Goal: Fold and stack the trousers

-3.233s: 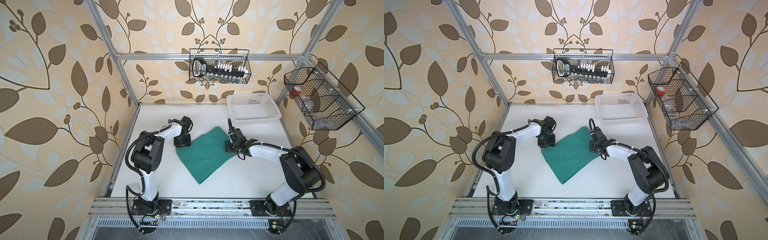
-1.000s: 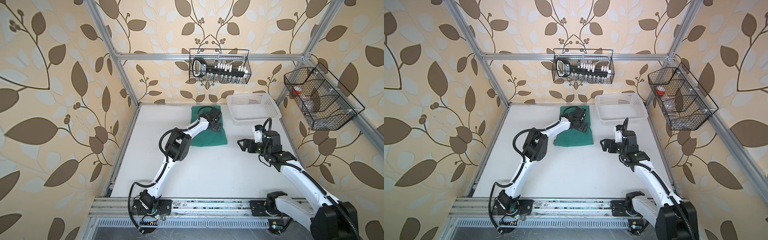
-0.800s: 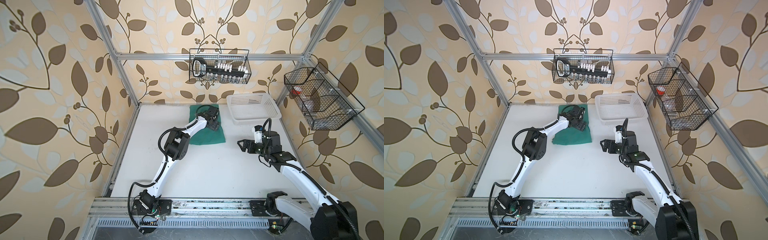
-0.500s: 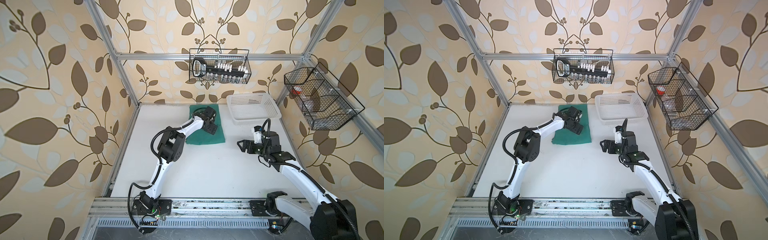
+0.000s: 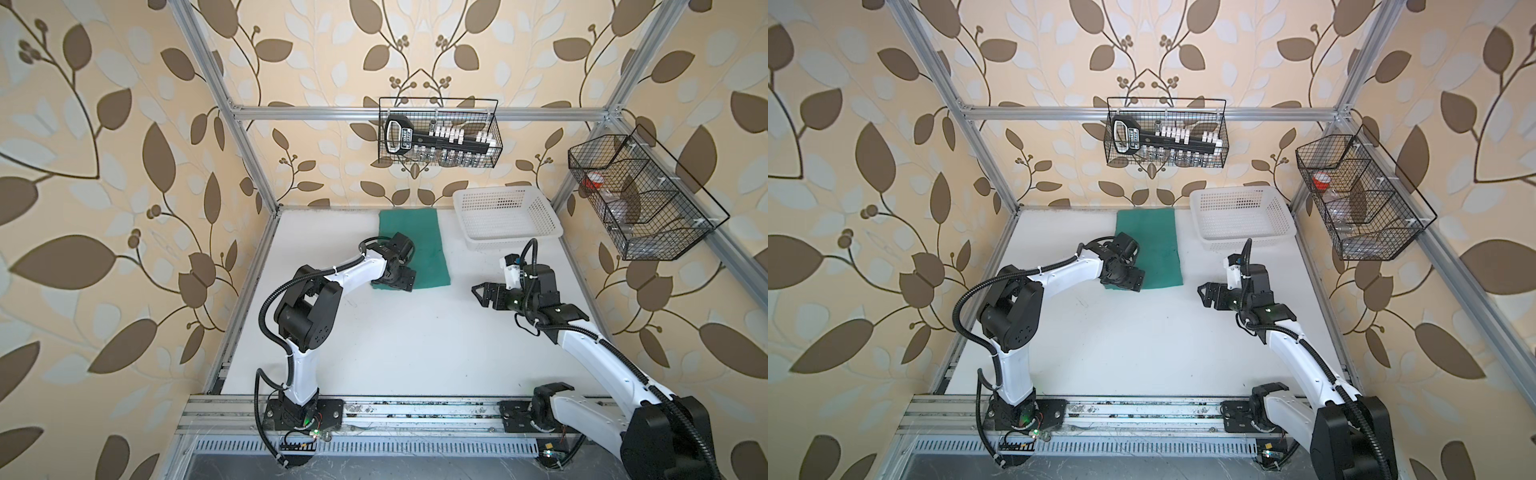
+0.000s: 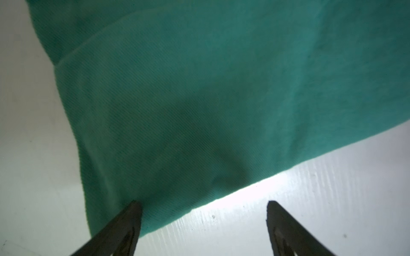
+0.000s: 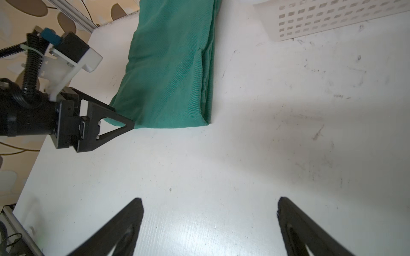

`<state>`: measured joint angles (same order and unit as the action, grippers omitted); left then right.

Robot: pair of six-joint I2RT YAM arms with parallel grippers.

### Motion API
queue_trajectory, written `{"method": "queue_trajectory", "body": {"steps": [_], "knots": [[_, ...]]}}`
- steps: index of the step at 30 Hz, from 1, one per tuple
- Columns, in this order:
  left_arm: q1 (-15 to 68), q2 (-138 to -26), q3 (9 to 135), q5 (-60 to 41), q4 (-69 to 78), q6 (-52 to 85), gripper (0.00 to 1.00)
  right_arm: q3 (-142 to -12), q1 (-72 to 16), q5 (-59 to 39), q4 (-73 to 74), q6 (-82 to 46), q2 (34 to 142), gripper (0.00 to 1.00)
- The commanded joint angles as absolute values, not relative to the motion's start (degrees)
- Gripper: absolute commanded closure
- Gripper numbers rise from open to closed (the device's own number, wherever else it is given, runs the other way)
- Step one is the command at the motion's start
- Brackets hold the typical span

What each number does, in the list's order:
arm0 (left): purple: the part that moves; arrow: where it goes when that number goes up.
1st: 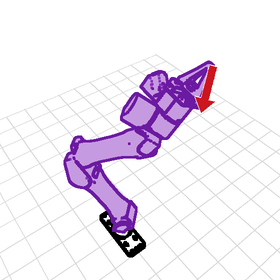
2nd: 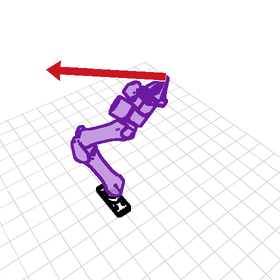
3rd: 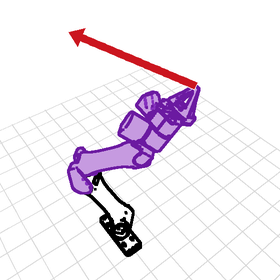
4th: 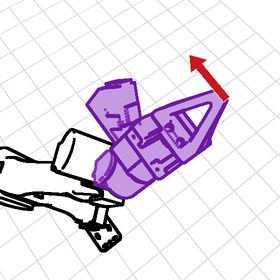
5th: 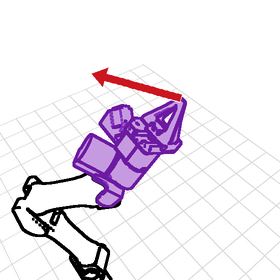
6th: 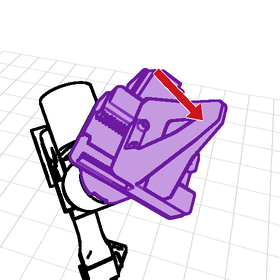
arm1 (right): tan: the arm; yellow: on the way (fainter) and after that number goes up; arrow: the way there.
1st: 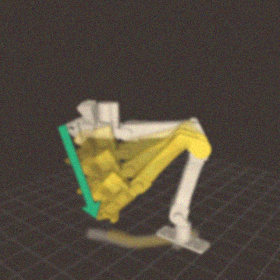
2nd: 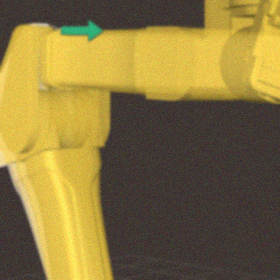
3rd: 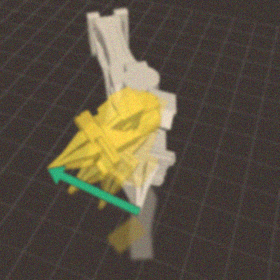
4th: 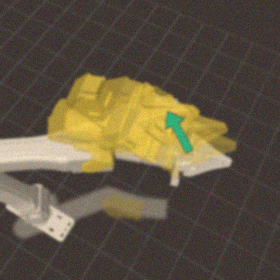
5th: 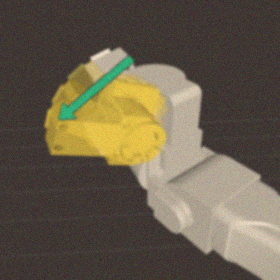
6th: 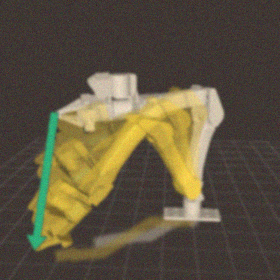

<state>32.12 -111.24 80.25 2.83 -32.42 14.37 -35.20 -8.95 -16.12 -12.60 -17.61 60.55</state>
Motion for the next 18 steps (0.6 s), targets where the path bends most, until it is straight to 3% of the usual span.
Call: {"method": "queue_trajectory", "body": {"steps": [1,18], "knots": [[30.89,-112.98,79.04,5.92,-28.08,14.53,0.12,-35.49,-9.52,-16.34,-12.34,-17.67,60.73,0.05],[27.89,-122.07,90.64,0.73,-26.58,10.93,0.12,-36.63,-9.24,-15.64,-10.23,-17.58,63.82,0.04]]}}
